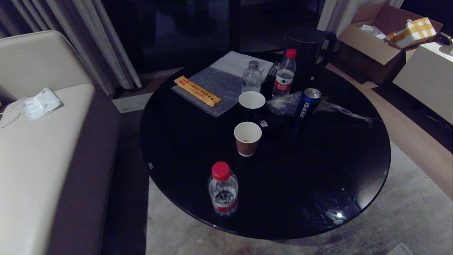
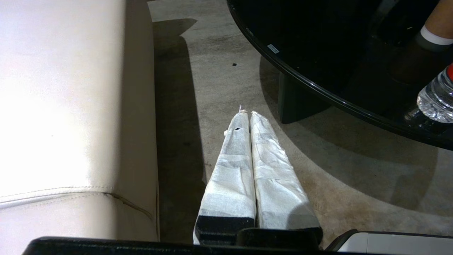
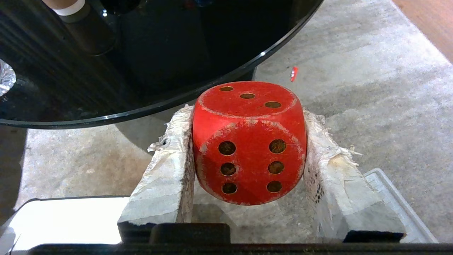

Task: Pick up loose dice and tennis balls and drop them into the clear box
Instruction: Put the toys in the box

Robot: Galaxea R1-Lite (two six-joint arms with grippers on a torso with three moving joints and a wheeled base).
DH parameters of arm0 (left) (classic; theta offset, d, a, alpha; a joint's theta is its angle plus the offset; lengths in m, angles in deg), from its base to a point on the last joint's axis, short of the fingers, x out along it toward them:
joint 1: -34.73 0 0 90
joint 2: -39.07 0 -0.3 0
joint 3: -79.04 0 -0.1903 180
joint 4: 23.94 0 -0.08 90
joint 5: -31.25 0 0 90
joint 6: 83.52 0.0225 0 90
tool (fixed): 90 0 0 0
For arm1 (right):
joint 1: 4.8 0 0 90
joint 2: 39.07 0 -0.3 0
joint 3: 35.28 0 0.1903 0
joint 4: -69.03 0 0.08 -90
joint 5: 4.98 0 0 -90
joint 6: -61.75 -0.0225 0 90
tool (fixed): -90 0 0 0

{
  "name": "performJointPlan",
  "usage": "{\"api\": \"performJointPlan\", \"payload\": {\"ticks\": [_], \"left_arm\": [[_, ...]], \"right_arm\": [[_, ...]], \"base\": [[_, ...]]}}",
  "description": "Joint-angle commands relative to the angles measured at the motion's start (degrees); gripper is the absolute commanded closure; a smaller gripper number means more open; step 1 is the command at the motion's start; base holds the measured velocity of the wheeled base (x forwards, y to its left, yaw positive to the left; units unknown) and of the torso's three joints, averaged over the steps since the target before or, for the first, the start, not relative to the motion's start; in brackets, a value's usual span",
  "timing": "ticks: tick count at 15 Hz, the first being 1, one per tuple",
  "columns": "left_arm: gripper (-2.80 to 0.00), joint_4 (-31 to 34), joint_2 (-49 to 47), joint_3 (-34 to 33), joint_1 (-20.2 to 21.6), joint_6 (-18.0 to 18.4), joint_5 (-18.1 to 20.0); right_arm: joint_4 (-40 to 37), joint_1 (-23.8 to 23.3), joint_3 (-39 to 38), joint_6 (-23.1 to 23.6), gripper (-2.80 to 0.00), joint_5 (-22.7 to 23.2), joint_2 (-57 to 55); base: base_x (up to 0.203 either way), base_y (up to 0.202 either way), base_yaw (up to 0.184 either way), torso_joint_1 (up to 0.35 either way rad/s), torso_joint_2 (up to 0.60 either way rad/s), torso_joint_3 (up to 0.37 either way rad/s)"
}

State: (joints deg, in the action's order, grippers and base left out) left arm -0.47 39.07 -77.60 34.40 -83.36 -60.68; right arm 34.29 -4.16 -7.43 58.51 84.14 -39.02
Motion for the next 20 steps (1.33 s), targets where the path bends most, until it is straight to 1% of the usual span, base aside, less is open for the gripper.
{"api": "performJointPlan", "payload": {"ticks": [1, 16, 20], "left_arm": [[0.0, 0.0, -0.1, -0.1, 0.0, 0.2, 0.0], [0.0, 0.0, -0.1, -0.1, 0.0, 0.3, 0.1], [0.0, 0.0, -0.1, -0.1, 0.0, 0.3, 0.1]], "right_arm": [[-0.1, 0.0, 0.0, 0.0, 0.0, 0.0, -0.1], [-0.1, 0.0, 0.0, 0.0, 0.0, 0.0, -0.1], [-0.1, 0.0, 0.0, -0.1, 0.0, 0.0, -0.1]], "base": [[0.0, 0.0, 0.0, 0.0, 0.0, 0.0], [0.0, 0.0, 0.0, 0.0, 0.0, 0.0], [-0.153, 0.0, -0.001, 0.001, 0.0, 0.004]]}}
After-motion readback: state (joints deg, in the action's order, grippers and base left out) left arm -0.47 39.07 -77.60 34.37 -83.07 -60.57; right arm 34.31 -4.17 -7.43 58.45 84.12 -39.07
